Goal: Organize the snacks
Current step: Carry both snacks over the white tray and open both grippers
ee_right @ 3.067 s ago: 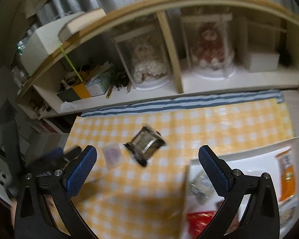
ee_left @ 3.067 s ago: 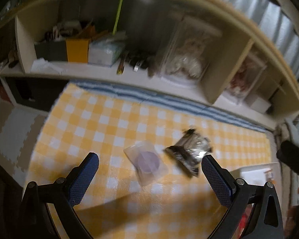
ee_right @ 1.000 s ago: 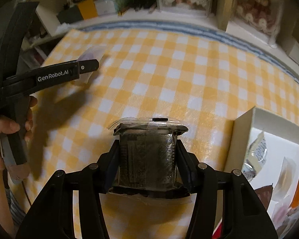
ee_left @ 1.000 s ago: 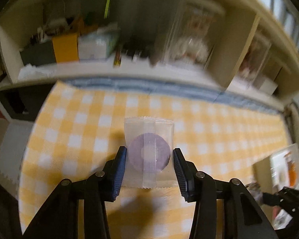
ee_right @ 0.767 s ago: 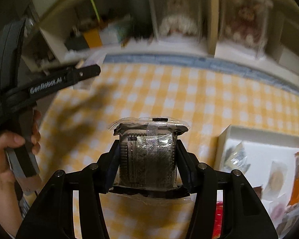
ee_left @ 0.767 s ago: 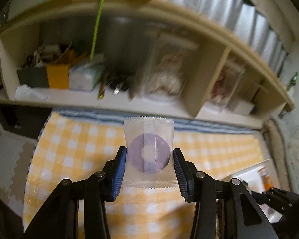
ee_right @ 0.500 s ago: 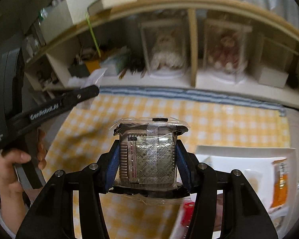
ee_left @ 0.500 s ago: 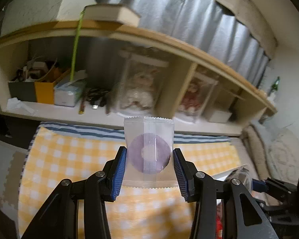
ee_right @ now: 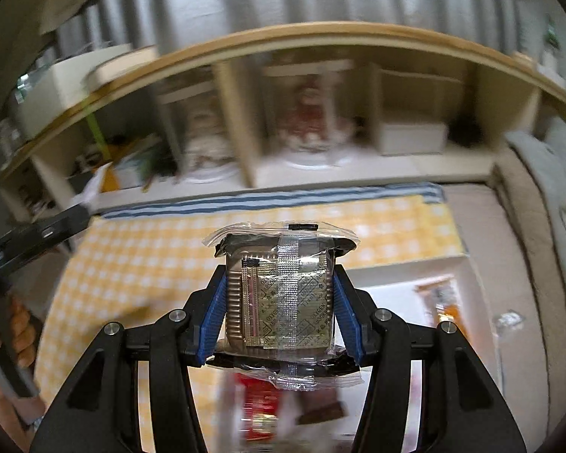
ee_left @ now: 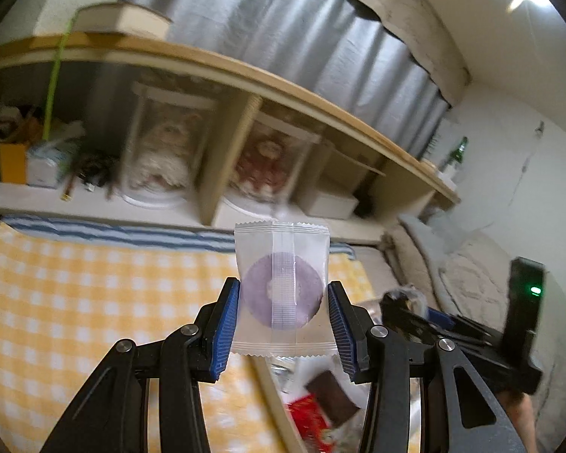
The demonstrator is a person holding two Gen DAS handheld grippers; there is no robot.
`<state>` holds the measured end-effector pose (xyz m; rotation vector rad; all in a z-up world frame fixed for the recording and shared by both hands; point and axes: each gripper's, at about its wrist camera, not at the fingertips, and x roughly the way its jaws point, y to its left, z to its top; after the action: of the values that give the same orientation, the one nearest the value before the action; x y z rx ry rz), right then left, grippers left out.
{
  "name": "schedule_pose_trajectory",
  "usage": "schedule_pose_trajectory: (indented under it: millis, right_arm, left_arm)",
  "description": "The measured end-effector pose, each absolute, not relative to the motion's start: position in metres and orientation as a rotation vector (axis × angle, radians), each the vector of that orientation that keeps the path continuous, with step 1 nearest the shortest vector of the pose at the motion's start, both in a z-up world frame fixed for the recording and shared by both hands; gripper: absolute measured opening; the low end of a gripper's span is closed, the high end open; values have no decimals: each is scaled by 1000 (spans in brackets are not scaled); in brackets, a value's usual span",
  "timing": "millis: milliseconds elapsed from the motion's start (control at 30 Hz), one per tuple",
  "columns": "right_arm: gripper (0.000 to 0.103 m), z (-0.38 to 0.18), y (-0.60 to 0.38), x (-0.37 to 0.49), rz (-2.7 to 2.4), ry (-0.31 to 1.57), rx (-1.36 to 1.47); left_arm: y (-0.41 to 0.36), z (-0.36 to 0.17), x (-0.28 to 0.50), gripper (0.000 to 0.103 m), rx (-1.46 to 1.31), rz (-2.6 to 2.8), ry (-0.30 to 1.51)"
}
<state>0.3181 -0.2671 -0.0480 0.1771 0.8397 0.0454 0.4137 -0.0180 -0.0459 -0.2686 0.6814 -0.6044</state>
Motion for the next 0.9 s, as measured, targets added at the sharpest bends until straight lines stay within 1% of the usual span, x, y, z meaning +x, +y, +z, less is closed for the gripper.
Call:
schedule_pose_trajectory:
  millis: [233, 433, 767, 900]
  right_arm:
    - [54, -92, -327, 331, -113, 940, 176]
    - [54, -135, -353, 351, -223, 1065, 100]
    - [54, -186, -345, 366, -323, 1185, -138]
    - [54, -191, -338, 371, -278, 1194, -130]
  left_arm:
    - [-67, -83, 431, 45, -232, -693, 775]
    - [-111, -114, 453, 45, -205, -732, 859]
    - [-180, -163, 496, 45, -154, -740, 1005]
    - [-197, -176, 510, 45, -115, -710, 1035]
